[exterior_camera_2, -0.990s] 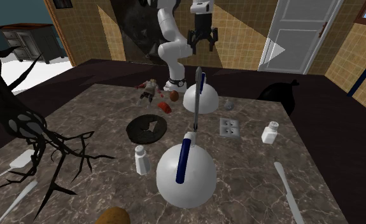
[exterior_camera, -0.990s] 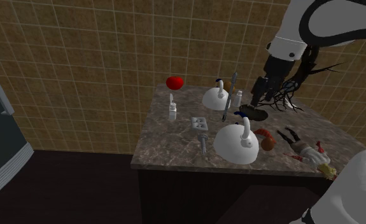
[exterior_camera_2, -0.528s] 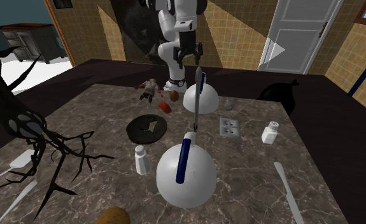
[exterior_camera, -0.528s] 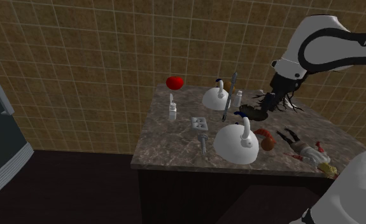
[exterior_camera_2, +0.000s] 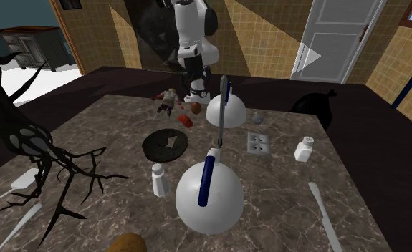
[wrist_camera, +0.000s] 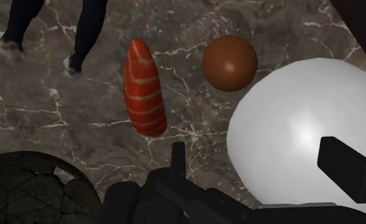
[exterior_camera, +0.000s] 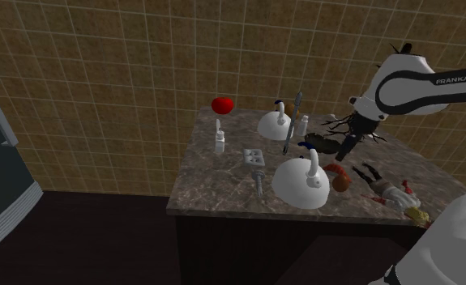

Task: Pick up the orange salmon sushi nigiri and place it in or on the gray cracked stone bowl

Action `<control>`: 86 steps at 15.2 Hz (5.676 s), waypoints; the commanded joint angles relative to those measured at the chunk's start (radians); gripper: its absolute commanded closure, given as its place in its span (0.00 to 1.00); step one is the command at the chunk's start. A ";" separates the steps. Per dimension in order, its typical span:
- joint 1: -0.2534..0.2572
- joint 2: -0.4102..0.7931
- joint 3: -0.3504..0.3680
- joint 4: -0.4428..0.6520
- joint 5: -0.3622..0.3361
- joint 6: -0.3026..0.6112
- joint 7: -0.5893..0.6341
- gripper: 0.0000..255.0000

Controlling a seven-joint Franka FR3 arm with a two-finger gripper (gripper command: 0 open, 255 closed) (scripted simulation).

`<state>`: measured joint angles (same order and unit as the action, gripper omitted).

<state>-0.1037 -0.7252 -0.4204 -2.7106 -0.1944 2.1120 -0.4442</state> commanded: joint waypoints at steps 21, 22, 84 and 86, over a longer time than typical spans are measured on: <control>0.131 0.383 -0.352 -0.004 0.067 0.406 -0.375 0.00; 0.131 0.383 -0.352 -0.004 0.067 0.406 -0.375 0.00; 0.132 1.048 -0.391 0.765 0.680 0.056 -0.783 1.00; 0.129 1.054 -0.388 0.762 0.686 0.063 -0.788 1.00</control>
<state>0.0270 0.3211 -0.8099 -1.9419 0.4901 2.1718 -1.2309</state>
